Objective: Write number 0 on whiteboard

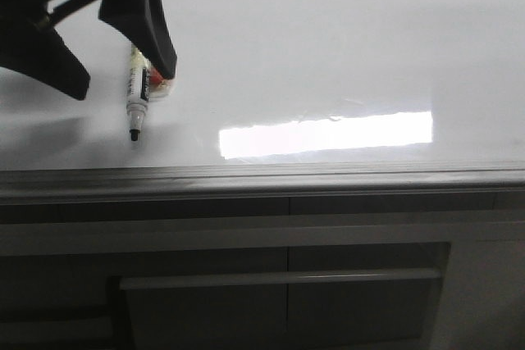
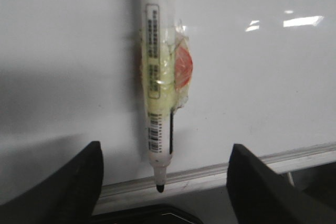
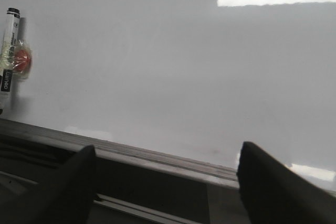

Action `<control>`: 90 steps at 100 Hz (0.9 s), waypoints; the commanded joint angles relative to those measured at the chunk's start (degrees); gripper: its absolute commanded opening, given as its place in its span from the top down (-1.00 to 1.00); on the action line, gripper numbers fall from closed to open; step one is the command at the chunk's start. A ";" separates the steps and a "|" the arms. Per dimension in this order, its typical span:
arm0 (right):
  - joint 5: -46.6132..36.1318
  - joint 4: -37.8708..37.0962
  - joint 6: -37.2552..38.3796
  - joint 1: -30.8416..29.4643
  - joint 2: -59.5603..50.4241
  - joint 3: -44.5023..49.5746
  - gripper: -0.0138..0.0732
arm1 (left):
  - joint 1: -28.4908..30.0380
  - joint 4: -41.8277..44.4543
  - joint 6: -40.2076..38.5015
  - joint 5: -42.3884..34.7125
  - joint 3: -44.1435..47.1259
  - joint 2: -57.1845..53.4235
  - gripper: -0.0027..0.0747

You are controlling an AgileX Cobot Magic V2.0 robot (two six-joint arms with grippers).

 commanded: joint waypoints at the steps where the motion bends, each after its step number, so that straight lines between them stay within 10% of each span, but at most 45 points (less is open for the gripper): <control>1: -4.10 0.35 -0.51 -0.48 0.61 -2.03 -0.43 | 0.16 0.25 -0.17 -4.00 -2.00 0.36 -0.26; 41: -4.00 0.35 -0.51 -0.48 0.61 -2.03 -0.43 | 0.93 2.07 -0.17 -7.22 -2.00 6.34 -0.18; 90: -1.34 3.30 -0.90 -0.36 0.61 -2.03 -0.43 | 2.65 3.61 3.03 -5.75 -2.00 6.20 0.98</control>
